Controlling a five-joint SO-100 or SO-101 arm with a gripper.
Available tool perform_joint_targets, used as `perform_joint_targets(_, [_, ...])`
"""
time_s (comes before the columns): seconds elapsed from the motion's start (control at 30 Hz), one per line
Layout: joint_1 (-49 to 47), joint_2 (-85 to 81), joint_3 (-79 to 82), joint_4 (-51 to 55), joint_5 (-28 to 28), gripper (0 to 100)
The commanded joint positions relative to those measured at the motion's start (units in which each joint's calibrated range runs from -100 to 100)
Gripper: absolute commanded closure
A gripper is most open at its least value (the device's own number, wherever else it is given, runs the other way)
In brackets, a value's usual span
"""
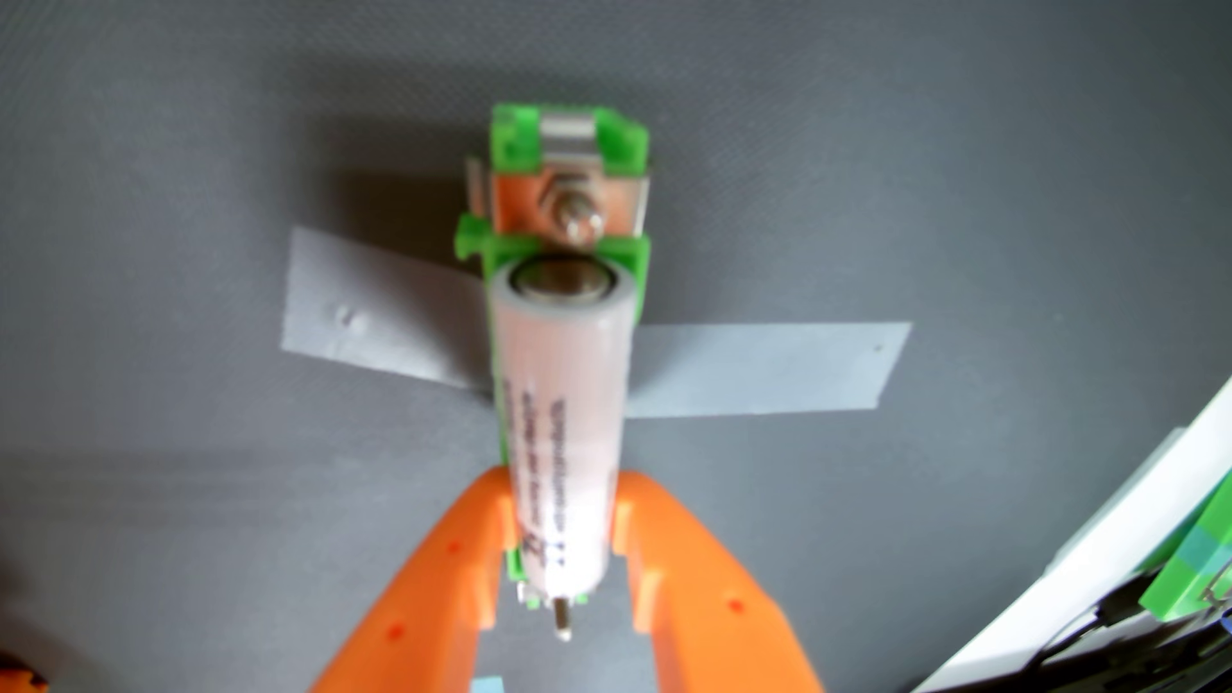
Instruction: Insert Battery
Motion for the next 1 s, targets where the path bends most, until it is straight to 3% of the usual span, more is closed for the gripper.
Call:
perform_joint_targets(0.0, [0.68,-1.15,-1.15,-1.42,0.20,99])
perform_joint_targets(0.97, [3.75,-1.15,-1.78,-1.42,0.05,99])
